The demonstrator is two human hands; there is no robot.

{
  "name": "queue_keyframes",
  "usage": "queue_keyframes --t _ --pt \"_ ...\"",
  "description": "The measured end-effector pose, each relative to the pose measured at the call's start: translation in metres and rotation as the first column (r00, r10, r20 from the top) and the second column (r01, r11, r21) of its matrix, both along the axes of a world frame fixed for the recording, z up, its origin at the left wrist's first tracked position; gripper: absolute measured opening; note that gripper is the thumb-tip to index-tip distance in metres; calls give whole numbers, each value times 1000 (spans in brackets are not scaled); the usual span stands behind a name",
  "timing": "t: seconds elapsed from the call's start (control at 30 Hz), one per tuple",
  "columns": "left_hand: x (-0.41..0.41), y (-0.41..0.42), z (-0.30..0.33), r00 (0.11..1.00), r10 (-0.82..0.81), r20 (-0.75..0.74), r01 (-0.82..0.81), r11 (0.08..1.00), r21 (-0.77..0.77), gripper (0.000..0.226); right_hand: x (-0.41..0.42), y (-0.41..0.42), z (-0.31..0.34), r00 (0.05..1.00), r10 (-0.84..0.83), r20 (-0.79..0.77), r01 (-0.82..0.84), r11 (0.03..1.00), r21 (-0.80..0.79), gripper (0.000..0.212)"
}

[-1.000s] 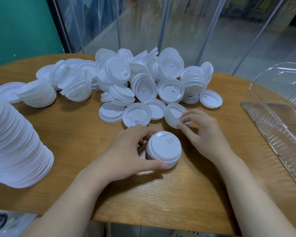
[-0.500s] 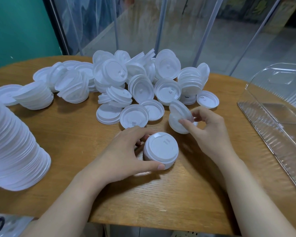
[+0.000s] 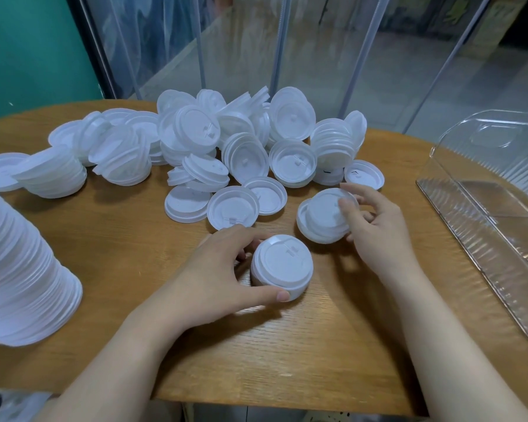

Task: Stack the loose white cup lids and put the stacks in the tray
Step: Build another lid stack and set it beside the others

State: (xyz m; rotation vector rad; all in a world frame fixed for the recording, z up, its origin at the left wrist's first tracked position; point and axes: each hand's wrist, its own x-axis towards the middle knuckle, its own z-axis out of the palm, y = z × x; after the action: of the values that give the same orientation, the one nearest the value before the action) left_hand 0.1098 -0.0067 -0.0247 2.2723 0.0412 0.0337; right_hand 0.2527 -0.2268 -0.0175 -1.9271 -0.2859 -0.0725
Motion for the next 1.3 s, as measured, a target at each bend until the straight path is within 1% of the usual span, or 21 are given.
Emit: queue_keyframes --t 0.07,0.13,0.2,0.27,0.37,0.47,0.53,0.57,0.63,0.67,0.8,0.9,0.97,1.1,1.17,1.3 --pt "0 0 1 1000 -2 1 2 1000 -2 76 -1 -1 1 1000 3 -30 -7 994 -113 48" --pt "0 0 1 1000 -4 11 4 1000 -4 75 -3 1 3 1000 3 -12 -6 970 -242 68" --pt "0 0 1 1000 -4 14 4 1000 -2 76 -7 2 5 1000 10 4 -8 955 -295 78" --pt "0 0 1 1000 -6 9 6 1000 4 77 -9 2 8 999 28 15 -22 948 -319 81" --pt "0 0 1 1000 -9 13 9 1000 3 75 -11 2 8 998 52 44 -34 941 -337 83" --pt "-1 0 3 1000 -5 7 5 1000 7 74 -12 4 8 992 20 124 19 953 -304 79" --pt "-1 0 2 1000 -3 5 3 1000 7 73 -13 4 11 984 -10 177 46 978 -204 73" --pt "-1 1 2 1000 -5 2 5 1000 5 75 -14 5 14 986 -9 169 29 993 -116 69" --pt "0 2 1 1000 -13 0 13 1000 8 80 -20 5 21 992 43 122 -50 997 54 61" --pt "0 2 0 1000 -14 1 14 1000 11 81 -24 5 24 989 81 121 -91 992 84 57" --pt "1 1 0 1000 -12 14 12 1000 15 81 -37 3 28 963 224 150 -222 975 -25 57" --pt "1 0 1 999 -19 28 19 1000 7 77 -42 1 28 921 377 99 -369 925 -89 56" --pt "2 0 1 999 -18 28 18 1000 5 78 -45 0 28 895 443 54 -433 890 -140 58" --pt "2 0 0 999 -21 27 21 1000 12 82 -46 1 25 877 479 -29 -470 844 -258 65" --pt "2 0 1 999 -26 39 25 1000 11 82 -45 2 24 868 494 -55 -489 828 -276 69" --pt "3 -1 1 998 -26 50 25 1000 17 79 -47 6 22 850 519 -94 -522 801 -293 61"
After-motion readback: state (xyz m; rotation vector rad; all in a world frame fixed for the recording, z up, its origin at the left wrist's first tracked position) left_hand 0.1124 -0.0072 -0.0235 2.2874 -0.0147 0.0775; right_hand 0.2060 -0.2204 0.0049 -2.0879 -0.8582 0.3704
